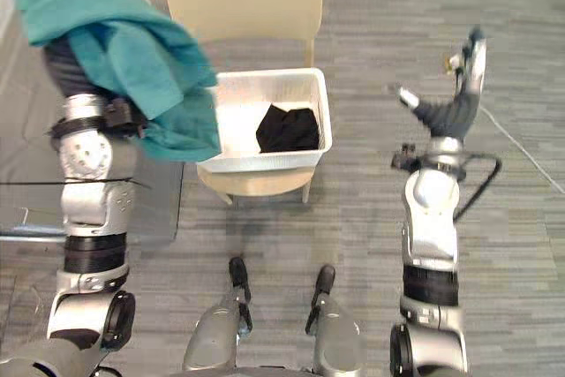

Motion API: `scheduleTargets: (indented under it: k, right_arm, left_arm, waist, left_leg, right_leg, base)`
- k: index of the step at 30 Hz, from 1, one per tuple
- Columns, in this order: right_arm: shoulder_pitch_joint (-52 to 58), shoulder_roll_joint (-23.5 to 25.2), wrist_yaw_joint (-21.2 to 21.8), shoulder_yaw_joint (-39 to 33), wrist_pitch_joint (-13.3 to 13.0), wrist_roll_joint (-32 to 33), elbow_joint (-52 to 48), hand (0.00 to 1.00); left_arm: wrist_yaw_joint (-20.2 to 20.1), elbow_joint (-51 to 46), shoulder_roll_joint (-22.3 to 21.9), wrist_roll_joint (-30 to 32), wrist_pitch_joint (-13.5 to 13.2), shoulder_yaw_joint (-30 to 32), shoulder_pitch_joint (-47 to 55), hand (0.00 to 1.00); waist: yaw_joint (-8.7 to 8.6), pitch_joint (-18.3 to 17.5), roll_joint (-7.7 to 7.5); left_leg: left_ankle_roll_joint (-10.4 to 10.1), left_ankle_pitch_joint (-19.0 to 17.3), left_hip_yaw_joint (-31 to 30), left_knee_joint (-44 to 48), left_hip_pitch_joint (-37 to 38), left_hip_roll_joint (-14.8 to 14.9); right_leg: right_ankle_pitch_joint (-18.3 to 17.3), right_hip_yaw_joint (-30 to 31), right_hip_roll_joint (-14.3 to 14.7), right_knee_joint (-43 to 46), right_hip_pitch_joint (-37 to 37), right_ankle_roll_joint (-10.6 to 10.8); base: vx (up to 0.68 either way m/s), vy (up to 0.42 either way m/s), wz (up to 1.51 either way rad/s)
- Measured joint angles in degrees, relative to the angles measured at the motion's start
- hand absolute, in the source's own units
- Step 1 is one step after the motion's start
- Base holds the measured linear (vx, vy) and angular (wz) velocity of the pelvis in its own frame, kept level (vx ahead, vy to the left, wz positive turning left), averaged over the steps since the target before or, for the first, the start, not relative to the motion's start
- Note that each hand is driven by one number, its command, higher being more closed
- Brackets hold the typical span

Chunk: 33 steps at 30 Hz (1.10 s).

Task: Pick up the laundry basket with both hands and put the clothes into the washing machine.

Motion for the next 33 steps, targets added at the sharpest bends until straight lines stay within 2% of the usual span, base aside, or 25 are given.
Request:
scheduleTargets:
  k: [4, 6, 9, 10, 12, 13, 14, 17, 18, 19, 20, 21, 22, 23, 24, 25, 26, 27, 29, 31, 32, 33]
  right_arm:
    - [10.5, 4.2, 2.9, -0.1, 0.4, -2.5, 0.0, 0.00]
    - [17.8, 6.5, 4.5, -1.3, 1.8, -4.7, 0.6, 0.00]
    - [22.5, 8.2, 4.7, -5.0, 2.9, -6.0, 4.3, 0.00]
    - [23.9, 8.7, 4.8, -7.4, 4.0, -7.5, 7.0, 0.00]
    - [25.6, 9.2, 4.8, -10.5, 5.2, -8.4, 10.9, 0.00]
    - [26.4, 9.7, 5.1, -13.3, 6.4, -9.9, 15.3, 0.00]
    - [26.6, 9.7, 5.3, -13.7, 6.4, -9.9, 16.0, 0.00]
    - [26.9, 9.8, 5.9, -16.2, 7.4, -10.1, 25.3, 0.00]
    - [26.6, 10.0, 6.0, -16.3, 7.7, -10.1, 28.2, 0.00]
    - [26.6, 10.2, 6.4, -16.3, 7.8, -10.0, 29.4, 0.00]
    - [26.6, 10.3, 7.0, -16.3, 7.9, -9.9, 32.1, 0.00]
    - [26.6, 10.9, 7.1, -16.4, 7.9, -9.7, 35.8, 0.00]
    - [26.4, 11.3, 7.1, -16.8, 7.7, -9.1, 37.8, 0.00]
    - [25.6, 11.7, 7.5, -17.4, 7.3, -8.1, 42.4, 0.00]
    - [25.6, 11.7, 8.3, -17.4, 7.3, -6.9, 45.5, 0.00]
    - [25.8, 11.6, 8.6, -17.4, 7.3, -6.6, 46.6, 0.00]
    - [26.1, 11.6, 9.6, -17.4, 7.2, -6.3, 49.2, 0.00]
    - [25.8, 11.3, 10.7, -17.3, 7.1, -5.7, 52.7, 0.00]
    - [25.3, 11.3, 12.2, -17.4, 7.2, -4.6, 56.6, 0.00]
    - [25.1, 10.8, 13.1, -17.7, 7.3, -4.6, 57.7, 0.00]
    - [25.0, 10.9, 13.3, -17.2, 7.3, -4.7, 58.4, 0.00]
    - [24.9, 10.9, 13.3, -16.9, 7.3, -4.7, 59.4, 0.00]
  left_arm:
    - [-0.1, -3.5, 4.9, 1.2, -0.5, 4.3, 2.1, 1.00]
    - [-0.4, -6.4, 7.8, 2.2, -1.0, 7.7, 6.4, 1.00]
    - [-0.5, -9.4, 8.6, 2.2, -1.6, 12.9, 13.1, 1.00]
    - [-0.5, -10.6, 8.6, 2.2, -2.1, 15.6, 16.9, 1.00]
    - [-0.7, -13.2, 7.3, 2.1, -2.4, 18.9, 23.3, 1.00]
    - [-1.8, -16.3, 2.8, 2.1, -2.8, 21.2, 28.9, 1.00]
    - [-1.8, -16.7, 1.9, 2.1, -2.9, 21.3, 29.7, 1.00]
    - [-3.0, -18.2, -7.8, 2.0, -3.3, 21.1, 35.0, 1.00]
    - [-3.1, -18.2, -10.7, 2.0, -3.3, 21.0, 36.9, 1.00]
    - [-3.4, -18.2, -11.8, 2.0, -3.2, 20.9, 37.8, 1.00]
    - [-4.1, -18.3, -13.5, 1.9, -3.2, 20.5, 39.6, 1.00]
    - [-4.3, -18.2, -14.4, 1.6, -3.2, 19.6, 40.9, 1.00]
    - [-4.6, -18.3, -14.9, 1.6, -3.1, 19.3, 41.0, 1.00]
    - [-5.5, -18.4, -16.2, 1.6, -3.2, 19.2, 42.2, 1.00]
    - [-6.0, -18.4, -17.2, 1.5, -3.2, 19.0, 43.8, 1.00]
    - [-6.5, -18.4, -17.7, 1.5, -3.2, 19.0, 44.4, 1.00]
    - [-6.9, -18.4, -18.4, 1.5, -3.2, 18.6, 44.6, 1.00]
    - [-6.8, -18.4, -18.7, 1.5, -3.3, 17.8, 44.0, 1.00]
    - [-7.4, -18.4, -18.9, 1.6, -3.3, 17.0, 44.0, 1.00]
    - [-8.1, -18.3, -19.1, 1.6, -3.3, 16.3, 43.8, 1.00]
    - [-8.0, -18.0, -19.0, 1.7, -3.3, 15.6, 43.0, 1.00]
    - [-8.0, -18.0, -18.9, 1.8, -3.3, 15.2, 42.9, 1.00]
  waist:
    - [0.02, -2.2, 0.04]
    - [-0.20, -4.6, 0.07]
    - [-0.19, -6.6, 0.01]
    - [0.05, -7.6, -0.05]
    - [0.24, -8.7, -0.13]
    - [0.51, -9.3, -0.12]
    - [0.56, -9.3, -0.10]
    - [1.71, -9.2, 0.25]
    - [1.80, -9.0, 0.77]
    - [1.83, -8.8, 1.09]
    - [1.81, -8.7, 1.59]
    - [1.79, -9.0, 0.07]
    - [1.72, -8.5, -0.82]
    - [2.20, -8.2, -1.09]
    - [1.99, -8.4, -0.12]
    - [1.86, -8.5, 0.04]
    - [1.28, -9.3, 1.85]
    - [1.46, -9.6, 3.00]
    - [1.35, -9.5, 3.85]
    - [1.22, -9.4, 3.97]
    - [1.41, -8.7, 2.48]
    - [1.47, -8.4, 1.60]
  left_leg:
    - [-0.5, -1.5, -0.1, 1.1, 2.8, 0.7]
    - [-0.6, -1.9, -0.4, 1.1, 4.2, 0.8]
    - [-0.9, -2.4, -0.8, 1.1, 5.5, 0.7]
    - [-1.0, -2.6, -1.2, 1.1, 5.6, 0.7]
    - [-1.1, -2.7, -1.8, 1.0, 5.5, 0.6]
    - [-1.0, -2.6, -3.0, 1.2, 4.3, 0.6]
    - [-1.0, -2.6, -3.3, 1.4, 4.0, 0.6]
    - [-0.8, -2.6, -5.7, 4.3, 0.0, 1.0]
    - [-0.2, -3.0, -6.7, 6.2, -1.9, 1.5]
    - [0.7, -3.5, -7.3, 6.9, -2.8, 1.8]
    - [3.0, -4.0, -8.2, 7.1, -4.0, 2.0]
    - [7.3, -7.1, -5.7, 7.2, -4.0, 1.9]
    - [9.6, -9.1, -4.4, 11.8, -5.0, 1.9]
    - [9.4, -11.5, -3.1, 24.4, -6.4, 3.0]
    - [6.8, -13.8, -3.0, 31.1, -4.5, 3.7]
    - [5.9, -14.9, -3.0, 31.9, -3.1, 3.9]
    - [3.4, -17.0, -3.1, 30.1, -1.6, 4.4]
    - [2.1, -18.7, -2.7, 28.6, -1.6, 4.3]
    - [0.0, -20.9, -1.2, 27.8, -1.6, 4.0]
    - [1.2, -22.3, -0.4, 24.5, -1.3, 1.4]
    - [1.3, -22.1, -1.0, 21.8, -1.3, -2.2]
    - [1.3, -22.1, -1.1, 20.6, -1.0, -3.9]
  right_leg:
    - [-0.3, -0.2, 0.9, -1.6, 4.0, -0.1]
    - [-0.3, -0.8, 1.2, -3.4, 6.5, -0.1]
    - [-0.4, -1.6, 1.4, -4.9, 8.9, 0.1]
    - [-0.4, -1.9, 1.5, -5.6, 9.6, 0.1]
    - [-0.4, -2.5, 1.6, -6.5, 9.9, 0.1]
    - [-0.5, -3.6, 1.7, -6.7, 9.8, -0.1]
    - [-0.5, -3.8, 1.8, -6.7, 9.8, -0.1]
    - [-1.2, -6.2, 2.0, -4.9, 8.4, 0.0]
    - [-2.8, -7.0, 1.9, -1.5, 6.6, -0.5]
    - [-3.8, -7.2, 1.9, 0.4, 5.7, -0.8]
    - [-5.5, -8.0, 1.7, 3.2, 4.4, -1.3]
    - [-5.8, -8.5, 0.3, 2.7, 4.2, -2.1]
    - [-5.7, -9.3, -0.6, 2.3, 4.3, -2.4]
    - [-5.4, -9.5, -1.6, 2.6, 4.9, -2.8]
    - [-4.9, -9.5, -1.6, 2.8, 5.7, -2.4]
    - [-4.8, -9.6, -1.6, 3.0, 5.7, -2.3]
    - [-4.4, -10.4, -1.7, 3.6, 5.2, -2.1]
    - [-3.8, -10.6, -2.0, 4.0, 4.0, -1.9]
    - [-2.7, -11.3, -2.9, 4.4, 3.1, -1.1]
    - [-1.9, -11.6, -5.3, 5.4, 2.5, -0.1]
    - [-2.0, -12.6, -8.8, 7.3, 1.3, 0.0]
    - [-2.0, -12.7, -10.5, 8.6, 0.4, 0.0]
  base:
    - [0.07, -0.043, 0.00]
    - [0.08, -0.018, 0.10]
    - [0.06, -0.002, 0.16]
    - [0.05, 0.000, 0.18]
    - [0.03, 0.000, 0.23]
    - [0.01, 0.004, 0.27]
    - [0.01, 0.011, 0.42]
    - [-0.03, 0.011, 0.36]
    - [-0.09, 0.005, 0.39]
    - [-0.08, -0.006, 0.45]
    - [-0.12, -0.045, 0.51]
    - [-0.10, -0.034, 0.57]
    - [-0.12, -0.026, 0.38]
    - [-0.04, 0.035, 0.12]
    - [-0.03, 0.043, -0.01]
    - [0.00, 0.094, 0.12]
    - [-0.07, 0.143, 0.15]
    - [-0.10, 0.165, 0.14]
    - [-0.15, 0.252, 0.11]
    - [-0.19, 0.348, 0.34]
    - [-0.12, 0.189, 0.45]
    - [-0.11, 0.216, 0.60]
